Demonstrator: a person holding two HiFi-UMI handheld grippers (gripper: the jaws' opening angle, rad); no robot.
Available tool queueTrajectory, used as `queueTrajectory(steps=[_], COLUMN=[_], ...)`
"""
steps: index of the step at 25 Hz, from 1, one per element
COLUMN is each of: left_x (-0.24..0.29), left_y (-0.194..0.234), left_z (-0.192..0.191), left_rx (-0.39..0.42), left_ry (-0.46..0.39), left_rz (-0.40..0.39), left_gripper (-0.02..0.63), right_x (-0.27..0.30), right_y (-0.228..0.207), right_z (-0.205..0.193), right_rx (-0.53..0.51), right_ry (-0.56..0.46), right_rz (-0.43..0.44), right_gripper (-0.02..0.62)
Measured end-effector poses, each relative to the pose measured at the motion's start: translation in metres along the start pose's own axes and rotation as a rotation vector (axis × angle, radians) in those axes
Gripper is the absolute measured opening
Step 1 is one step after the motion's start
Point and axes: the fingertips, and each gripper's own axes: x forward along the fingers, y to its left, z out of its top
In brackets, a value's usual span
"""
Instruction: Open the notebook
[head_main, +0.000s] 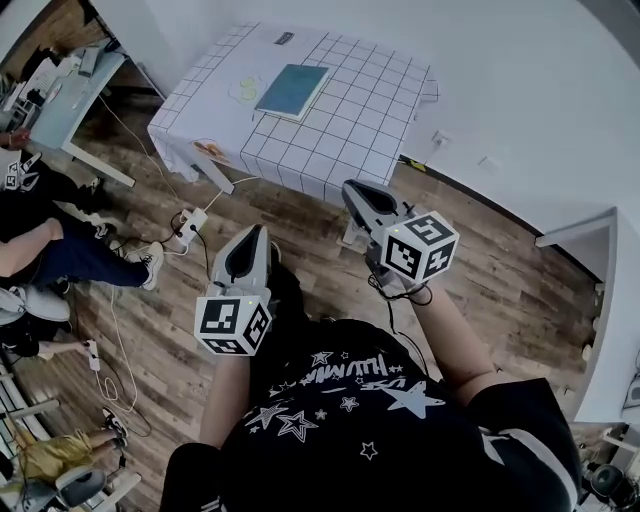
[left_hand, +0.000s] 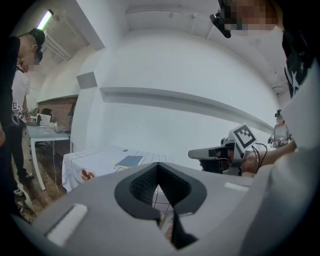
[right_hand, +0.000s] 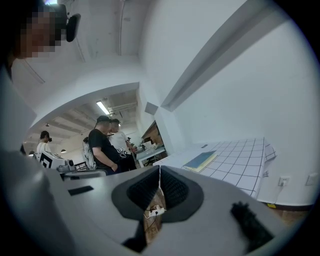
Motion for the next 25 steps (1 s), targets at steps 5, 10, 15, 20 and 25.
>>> queueTrajectory(steps=[5, 10, 15, 20, 25], left_x=[0.028, 0.062, 0.104, 0.149, 0.205], left_y=[0.015, 0.037, 0.07, 0.109, 0.136], left_z=[0.002, 0.01, 0.019, 0.028, 0.023], left_rx=[0.016, 0.0, -0.009, -0.002, 0.069], left_ry=[0.0, -0.009, 0.006, 0.036, 0.114], left_rz=[-0.032, -0.095, -0.144, -0.171, -0.247], left_gripper=[0.009, 0.009, 0.009, 0.009, 0.009], right_x=[0.016, 0.046, 0.082, 0.122, 0.153], right_y=[-0.02, -0.04, -0.061, -0.089, -0.12], right_z=[0.002, 0.009, 0.016, 0.027, 0.036], right_rx=[0.004, 0.009, 0.017, 0.046, 0.083], right_ry=[0.0, 0.011, 0.025, 0.024, 0.017], right_rz=[-0.042, -0.085, -0.133, -0.192, -0.277], right_gripper=[0.015, 0.017, 0.017, 0.015, 0.017])
